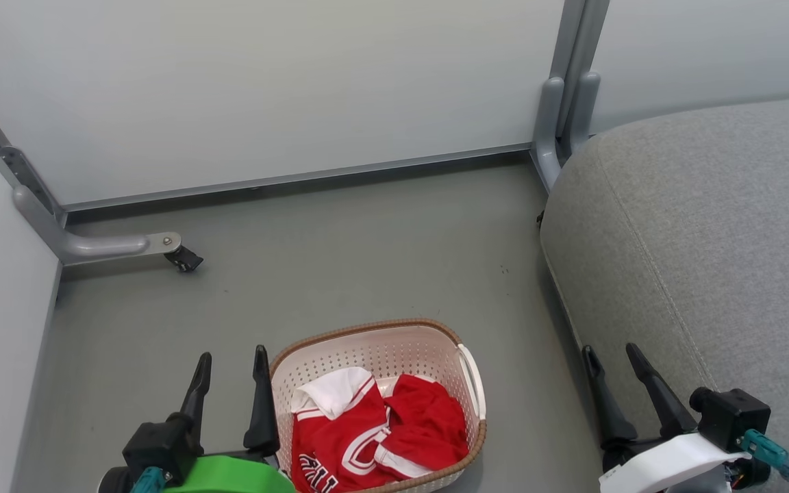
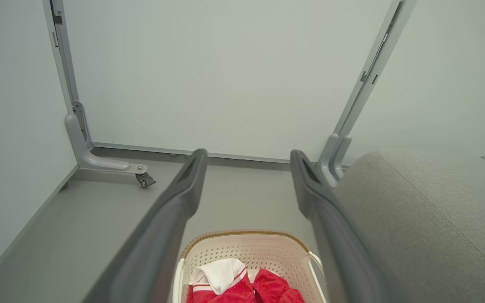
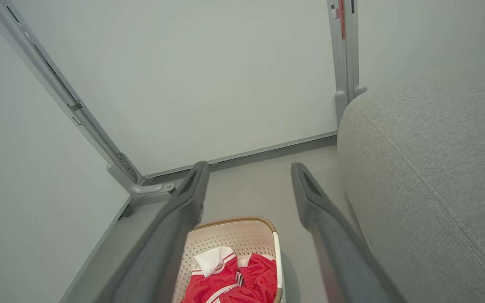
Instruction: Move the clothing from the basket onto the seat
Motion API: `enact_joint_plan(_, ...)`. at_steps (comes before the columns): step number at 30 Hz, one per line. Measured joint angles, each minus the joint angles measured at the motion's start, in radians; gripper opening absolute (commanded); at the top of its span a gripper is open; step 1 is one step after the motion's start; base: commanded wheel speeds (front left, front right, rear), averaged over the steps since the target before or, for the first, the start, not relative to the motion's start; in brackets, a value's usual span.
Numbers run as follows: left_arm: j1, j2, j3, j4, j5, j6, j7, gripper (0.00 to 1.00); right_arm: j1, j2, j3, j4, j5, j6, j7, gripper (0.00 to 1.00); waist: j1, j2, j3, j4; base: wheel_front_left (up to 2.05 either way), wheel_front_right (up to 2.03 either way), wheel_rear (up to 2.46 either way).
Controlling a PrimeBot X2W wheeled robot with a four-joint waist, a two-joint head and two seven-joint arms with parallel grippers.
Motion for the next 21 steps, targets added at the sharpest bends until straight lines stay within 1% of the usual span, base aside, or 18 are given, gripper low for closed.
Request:
enact_joint_plan(12, 0.011, 0.001, -0.024, 0.003, 0.1, 0.008, -0.026, 1.0, 0.012, -0.001, 0.004, -0.015, -0.082, 0.0, -0.026, 1.0, 0.0, 0.0, -0.001, -0.001, 0.0, 0.0, 0.0)
enact_joint_plan(21, 0.024, 0.001, -0.034, 0.039, 0.144, 0.008, -0.043, 1.0, 0.017, -0.002, 0.016, -0.014, -0.139, 0.0, -0.043, 1.0, 0.0, 0.0, -0.009, -0.006, 0.0, 0.0, 0.0)
